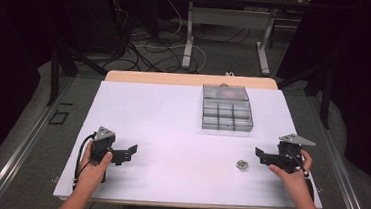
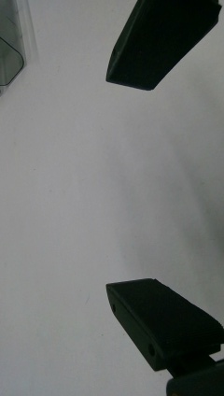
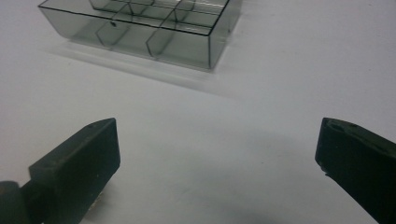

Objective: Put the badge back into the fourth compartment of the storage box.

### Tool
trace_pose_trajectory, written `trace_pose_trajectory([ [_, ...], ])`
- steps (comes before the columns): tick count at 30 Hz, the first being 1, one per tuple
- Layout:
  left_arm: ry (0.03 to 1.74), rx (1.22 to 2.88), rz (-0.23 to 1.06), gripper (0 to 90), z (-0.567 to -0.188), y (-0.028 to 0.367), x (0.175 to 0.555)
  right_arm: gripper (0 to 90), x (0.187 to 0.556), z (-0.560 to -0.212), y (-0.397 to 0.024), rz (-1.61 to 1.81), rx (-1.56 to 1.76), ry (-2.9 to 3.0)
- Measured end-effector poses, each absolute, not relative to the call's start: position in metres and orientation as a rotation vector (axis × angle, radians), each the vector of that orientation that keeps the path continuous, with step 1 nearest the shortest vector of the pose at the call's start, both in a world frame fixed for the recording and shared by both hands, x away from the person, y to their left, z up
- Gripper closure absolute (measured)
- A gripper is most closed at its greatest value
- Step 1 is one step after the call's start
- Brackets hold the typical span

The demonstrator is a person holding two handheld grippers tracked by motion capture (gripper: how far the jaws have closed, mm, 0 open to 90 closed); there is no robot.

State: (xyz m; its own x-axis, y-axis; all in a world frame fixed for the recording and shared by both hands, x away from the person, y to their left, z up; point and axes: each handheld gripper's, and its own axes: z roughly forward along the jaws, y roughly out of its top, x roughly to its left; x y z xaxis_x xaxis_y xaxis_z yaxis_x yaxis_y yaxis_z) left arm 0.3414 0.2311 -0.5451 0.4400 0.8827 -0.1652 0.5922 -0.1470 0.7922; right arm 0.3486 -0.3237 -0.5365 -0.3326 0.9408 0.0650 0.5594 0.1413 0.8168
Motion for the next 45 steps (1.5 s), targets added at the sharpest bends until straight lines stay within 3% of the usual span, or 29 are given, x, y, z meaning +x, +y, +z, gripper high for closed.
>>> trace_pose_trajectory([
  [22, 1.257, 1.851, 0.426, 2.2, -0.544, 0.229, 0.340, 0.0, 0.339, -0.528, -0.297, 1.066, 1.206, 2.060],
  [45, 1.253, 1.863, 0.419, 2.2, -0.545, 0.227, 0.341, 7.7, 0.333, -0.536, -0.276, 1.061, 1.085, 2.225],
])
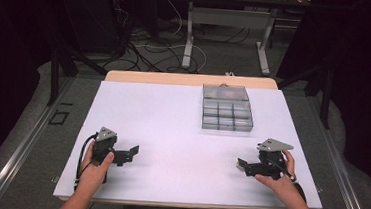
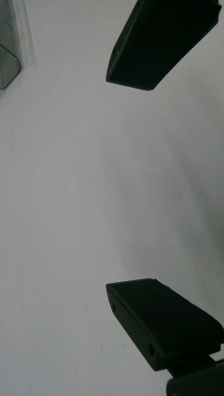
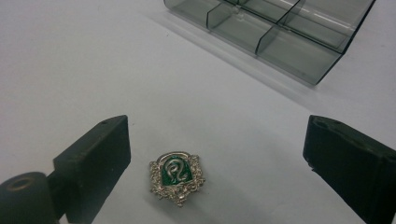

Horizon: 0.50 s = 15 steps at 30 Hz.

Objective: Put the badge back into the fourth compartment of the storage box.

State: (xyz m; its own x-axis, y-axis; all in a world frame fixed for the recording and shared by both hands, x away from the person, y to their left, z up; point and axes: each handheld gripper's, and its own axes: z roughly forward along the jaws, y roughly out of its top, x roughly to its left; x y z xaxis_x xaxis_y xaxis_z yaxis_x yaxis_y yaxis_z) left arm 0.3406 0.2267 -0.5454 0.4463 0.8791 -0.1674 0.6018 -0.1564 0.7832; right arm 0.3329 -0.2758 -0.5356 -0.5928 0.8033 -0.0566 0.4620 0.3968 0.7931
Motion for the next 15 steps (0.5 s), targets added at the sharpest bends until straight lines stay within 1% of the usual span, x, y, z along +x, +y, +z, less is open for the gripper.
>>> trace_pose_trajectory([
  [4, 1.255, 1.863, 0.418, 2.2, -0.5455, 0.2266, 0.3407, 10.2, 0.3327, -0.5376, -0.2743, 1.052, 1.079, 2.253],
  [6, 1.255, 1.860, 0.421, 2.2, -0.5459, 0.2263, 0.3408, 14.6, 0.3333, -0.5389, -0.2736, 1.037, 1.063, 2.271],
  [15, 1.260, 1.853, 0.430, 2.2, -0.5465, 0.2260, 0.3409, 15.8, 0.3345, -0.5438, -0.2712, 1.023, 1.058, 2.314],
])
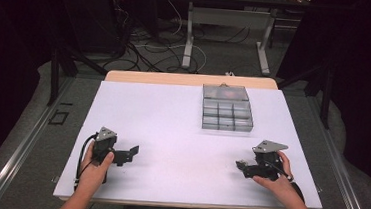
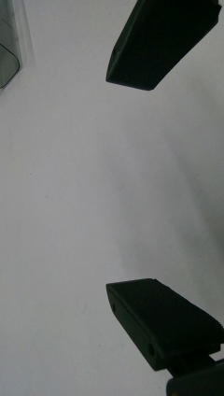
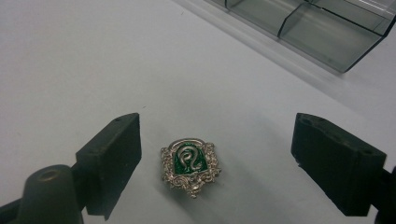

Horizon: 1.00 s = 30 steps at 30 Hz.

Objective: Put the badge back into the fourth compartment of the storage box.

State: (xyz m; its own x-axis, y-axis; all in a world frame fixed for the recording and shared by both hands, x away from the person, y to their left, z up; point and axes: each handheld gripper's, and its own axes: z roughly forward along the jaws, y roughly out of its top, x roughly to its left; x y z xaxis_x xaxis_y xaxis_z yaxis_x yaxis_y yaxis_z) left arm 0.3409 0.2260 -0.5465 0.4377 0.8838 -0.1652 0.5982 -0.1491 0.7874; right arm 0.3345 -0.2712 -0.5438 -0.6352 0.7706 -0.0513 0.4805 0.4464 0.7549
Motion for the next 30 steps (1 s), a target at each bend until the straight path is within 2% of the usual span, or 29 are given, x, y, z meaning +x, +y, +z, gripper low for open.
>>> trace_pose_trajectory([
  [10, 1.260, 1.854, 0.431, 2.2, -0.5468, 0.2259, 0.3411, 23.3, 0.3347, -0.5469, -0.2679, 0.996, 1.045, 2.340],
  [30, 1.265, 1.856, 0.425, 2.5, -0.5472, 0.2257, 0.3414, 27.2, 0.3368, -0.5520, -0.2644, 0.980, 1.050, 2.389],
])
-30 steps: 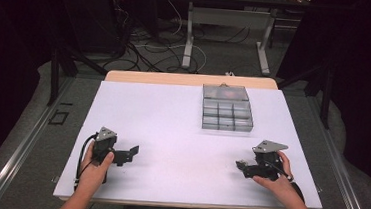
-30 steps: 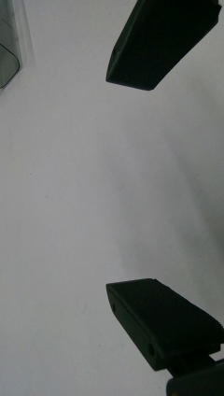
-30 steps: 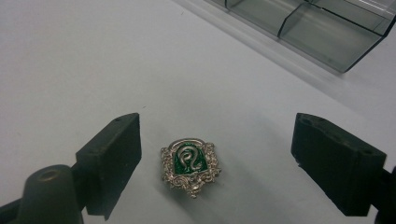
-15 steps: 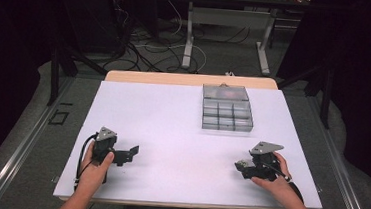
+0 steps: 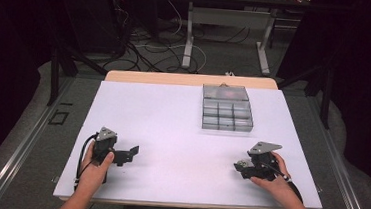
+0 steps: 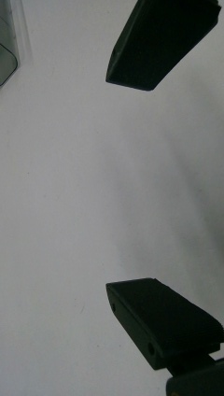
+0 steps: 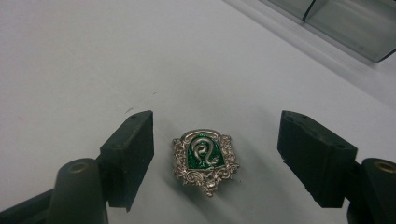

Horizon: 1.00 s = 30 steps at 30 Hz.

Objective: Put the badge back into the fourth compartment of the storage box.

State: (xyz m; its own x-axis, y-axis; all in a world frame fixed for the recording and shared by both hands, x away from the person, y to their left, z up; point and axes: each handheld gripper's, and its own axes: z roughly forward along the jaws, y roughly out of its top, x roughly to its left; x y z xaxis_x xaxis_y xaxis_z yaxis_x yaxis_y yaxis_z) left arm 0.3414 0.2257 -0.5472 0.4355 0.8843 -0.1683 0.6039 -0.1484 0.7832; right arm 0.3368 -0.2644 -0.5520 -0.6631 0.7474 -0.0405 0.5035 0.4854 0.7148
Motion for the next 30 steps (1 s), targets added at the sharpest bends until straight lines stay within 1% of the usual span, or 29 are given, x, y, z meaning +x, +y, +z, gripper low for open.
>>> trace_pose_trajectory([
  [6, 1.263, 1.864, 0.417, 2.8, -0.5470, 0.2259, 0.3414, 30.0, 0.3378, -0.5536, -0.2642, 0.977, 1.043, 2.410],
  [9, 1.264, 1.859, 0.423, 2.8, -0.5472, 0.2256, 0.3415, 34.7, 0.3382, -0.5549, -0.2643, 0.974, 1.055, 2.435],
  [14, 1.263, 1.872, 0.405, 3.0, -0.5467, 0.2261, 0.3414, 36.7, 0.3383, -0.5568, -0.2633, 0.959, 1.067, 2.445],
  [17, 1.263, 1.872, 0.403, 3.0, -0.5467, 0.2258, 0.3414, 40.7, 0.3394, -0.5572, -0.2643, 0.977, 1.066, 2.451],
  [28, 1.266, 1.862, 0.415, 3.2, -0.5478, 0.2251, 0.3417, 45.1, 0.3406, -0.5581, -0.2668, 1.004, 1.074, 2.455],
  [29, 1.267, 1.862, 0.415, 3.2, -0.5478, 0.2251, 0.3417, 46.2, 0.3407, -0.5581, -0.2671, 1.003, 1.070, 2.454],
  [30, 1.268, 1.861, 0.414, 3.1, -0.5478, 0.2251, 0.3416, 49.6, 0.3410, -0.5578, -0.2681, 1.002, 1.055, 2.455],
])
